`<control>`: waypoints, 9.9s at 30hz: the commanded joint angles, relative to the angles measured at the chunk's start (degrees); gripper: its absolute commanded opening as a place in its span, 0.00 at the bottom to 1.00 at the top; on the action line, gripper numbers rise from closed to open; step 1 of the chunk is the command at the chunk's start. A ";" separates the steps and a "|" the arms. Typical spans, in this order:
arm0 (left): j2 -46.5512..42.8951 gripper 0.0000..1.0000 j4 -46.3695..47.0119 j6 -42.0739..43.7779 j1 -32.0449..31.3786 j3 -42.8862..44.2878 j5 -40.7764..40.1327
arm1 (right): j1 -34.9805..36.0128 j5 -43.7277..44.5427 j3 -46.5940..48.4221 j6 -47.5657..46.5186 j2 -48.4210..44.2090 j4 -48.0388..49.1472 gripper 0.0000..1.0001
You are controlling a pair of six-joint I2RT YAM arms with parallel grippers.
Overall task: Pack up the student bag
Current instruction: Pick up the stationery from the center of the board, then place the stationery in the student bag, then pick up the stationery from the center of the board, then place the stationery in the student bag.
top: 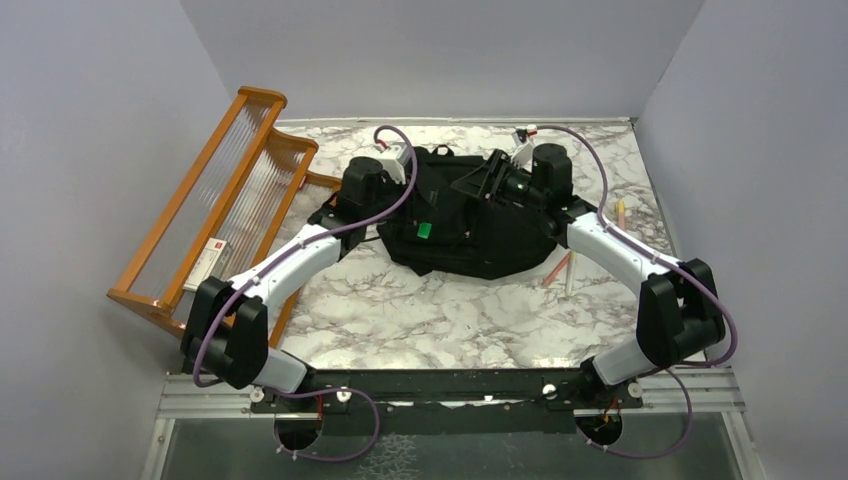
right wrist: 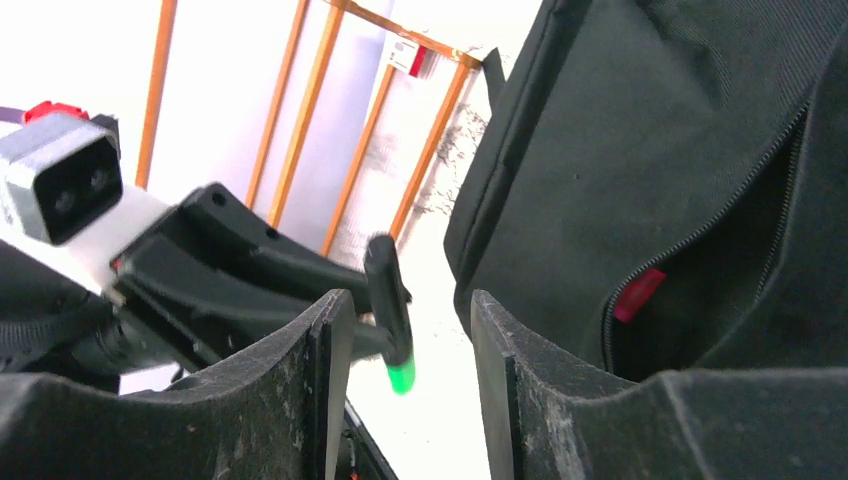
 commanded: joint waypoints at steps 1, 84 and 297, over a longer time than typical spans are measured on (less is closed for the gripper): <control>1.82 0.00 4.73 1.46 -3.37 3.12 4.70 | 0.22 -2.95 3.29 0.66 1.80 -0.73 0.52; 34.07 0.52 -22.72 21.71 -12.79 39.06 -18.83 | 0.21 47.26 -5.89 -10.66 -22.89 -19.30 0.00; 27.87 0.00 -15.86 11.66 -12.30 35.14 -9.71 | -7.90 -4.80 8.28 -13.85 5.70 -24.63 0.01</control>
